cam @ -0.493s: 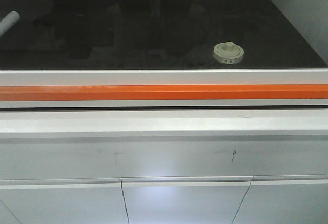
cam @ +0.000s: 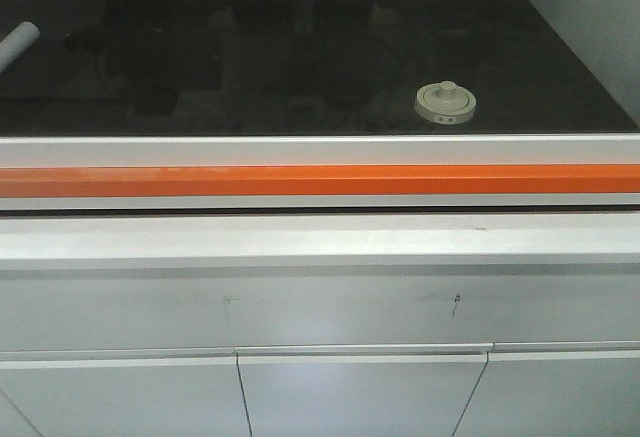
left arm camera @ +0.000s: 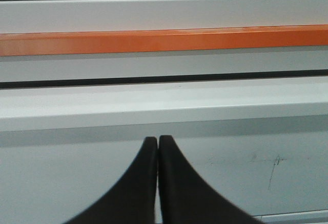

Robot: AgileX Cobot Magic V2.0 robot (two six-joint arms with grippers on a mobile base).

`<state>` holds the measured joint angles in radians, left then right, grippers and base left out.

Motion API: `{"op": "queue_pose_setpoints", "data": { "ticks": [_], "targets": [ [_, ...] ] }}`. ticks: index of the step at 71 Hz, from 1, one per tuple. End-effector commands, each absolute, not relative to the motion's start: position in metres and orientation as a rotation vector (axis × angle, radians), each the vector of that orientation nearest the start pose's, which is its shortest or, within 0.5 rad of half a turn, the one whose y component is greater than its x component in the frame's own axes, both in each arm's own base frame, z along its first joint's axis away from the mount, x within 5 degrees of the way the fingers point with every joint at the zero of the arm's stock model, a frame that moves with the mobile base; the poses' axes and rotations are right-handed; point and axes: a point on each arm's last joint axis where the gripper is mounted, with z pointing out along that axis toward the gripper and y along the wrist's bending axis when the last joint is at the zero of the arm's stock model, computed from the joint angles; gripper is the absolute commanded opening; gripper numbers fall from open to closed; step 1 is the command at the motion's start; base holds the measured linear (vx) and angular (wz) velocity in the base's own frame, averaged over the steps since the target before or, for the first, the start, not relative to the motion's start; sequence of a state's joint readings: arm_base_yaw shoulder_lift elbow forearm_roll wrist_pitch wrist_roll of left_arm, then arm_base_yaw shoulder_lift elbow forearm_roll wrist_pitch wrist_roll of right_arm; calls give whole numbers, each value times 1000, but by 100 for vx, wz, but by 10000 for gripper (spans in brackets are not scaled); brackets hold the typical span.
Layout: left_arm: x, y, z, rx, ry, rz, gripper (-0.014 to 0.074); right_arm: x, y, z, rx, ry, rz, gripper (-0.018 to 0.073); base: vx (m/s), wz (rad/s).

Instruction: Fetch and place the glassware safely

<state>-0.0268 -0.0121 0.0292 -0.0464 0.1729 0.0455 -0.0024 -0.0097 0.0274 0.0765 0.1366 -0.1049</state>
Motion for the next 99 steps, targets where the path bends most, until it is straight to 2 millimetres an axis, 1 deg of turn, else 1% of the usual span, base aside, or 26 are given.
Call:
{"op": "queue_pose_setpoints", "data": {
  "ticks": [1, 60, 76, 81, 88, 99],
  "targets": [
    [57, -2, 186, 13, 1617, -37, -7, 57, 0, 193, -30, 1569, -30, -3, 0, 0],
    [57, -2, 186, 14, 1617, -35, -7, 57, 0, 193, -31, 1568, -33, -3, 0, 0],
    [57, -2, 188, 11, 1597, -37, -7, 57, 0, 197, -27, 1529, -34, -3, 0, 0],
    [57, -2, 190, 5, 1573, -41, -7, 57, 0, 198, -26, 1515, -35, -3, 0, 0],
    [57, -2, 195, 2, 1521, -40, -7, 56, -1, 205, -20, 1441, -40, -3, 0, 0],
    [54, 0, 217, -6, 1320, -35, -7, 53, -2, 219, -10, 1299, -49, -3, 0, 0]
  ]
}}
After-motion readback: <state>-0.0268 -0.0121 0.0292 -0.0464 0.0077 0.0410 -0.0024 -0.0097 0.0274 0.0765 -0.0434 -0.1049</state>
